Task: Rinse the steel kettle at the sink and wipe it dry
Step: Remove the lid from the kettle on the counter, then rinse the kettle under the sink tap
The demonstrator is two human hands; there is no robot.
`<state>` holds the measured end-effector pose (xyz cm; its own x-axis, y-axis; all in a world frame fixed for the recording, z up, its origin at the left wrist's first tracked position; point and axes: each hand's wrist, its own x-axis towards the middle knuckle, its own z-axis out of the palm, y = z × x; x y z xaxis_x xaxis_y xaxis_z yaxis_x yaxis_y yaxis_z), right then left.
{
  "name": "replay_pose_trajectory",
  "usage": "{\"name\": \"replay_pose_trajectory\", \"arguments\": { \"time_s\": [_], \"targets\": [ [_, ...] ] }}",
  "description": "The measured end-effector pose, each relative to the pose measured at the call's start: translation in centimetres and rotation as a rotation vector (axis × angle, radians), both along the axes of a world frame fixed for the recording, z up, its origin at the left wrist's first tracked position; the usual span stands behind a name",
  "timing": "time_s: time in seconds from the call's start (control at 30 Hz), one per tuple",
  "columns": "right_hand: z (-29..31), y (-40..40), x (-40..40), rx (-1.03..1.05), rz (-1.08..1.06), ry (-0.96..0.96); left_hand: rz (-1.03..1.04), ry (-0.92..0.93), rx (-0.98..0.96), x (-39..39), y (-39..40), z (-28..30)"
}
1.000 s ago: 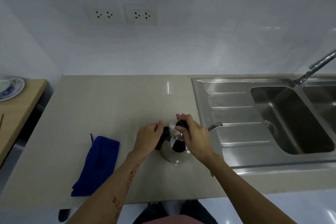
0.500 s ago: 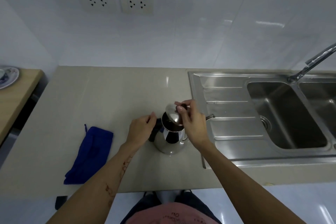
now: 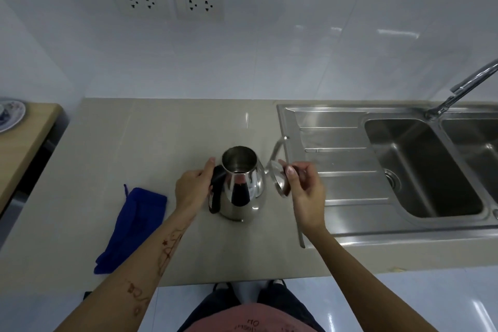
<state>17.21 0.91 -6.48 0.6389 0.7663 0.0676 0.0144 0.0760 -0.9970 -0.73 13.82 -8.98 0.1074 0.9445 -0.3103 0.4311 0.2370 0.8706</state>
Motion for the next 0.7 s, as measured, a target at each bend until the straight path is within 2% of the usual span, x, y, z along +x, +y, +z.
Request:
{"name": "replay_pose_trajectory", "arguments": {
  "time_s": [0.13, 0.3, 0.4, 0.53, 0.7],
  "targets": [
    [-4.8, -1.6, 0.0, -0.281, 0.005, -0.205, 0.067, 0.009, 0.053, -1.3, 0.2, 0.2],
    [-10.8, -1.9, 0.7, -0.649, 0.331, -0.524, 0.061, -0.010, 0.095, -2.0, 0.2, 0.3],
    [-11.7, -1.9, 0.6, -0.722, 0.432, -0.516, 0.058, -0.025, 0.093, -2.0, -0.1, 0.1],
    [-12.3, -2.2, 0.8, -0.750, 0.453, -0.452, 0.058, -0.027, 0.092, -1.9, -0.2, 0.1],
    [-11.5, -3.0, 1.5, -0.657, 0.353, -0.530, 0.047, -0.029, 0.102, -1.1, 0.1, 0.6]
  ]
}}
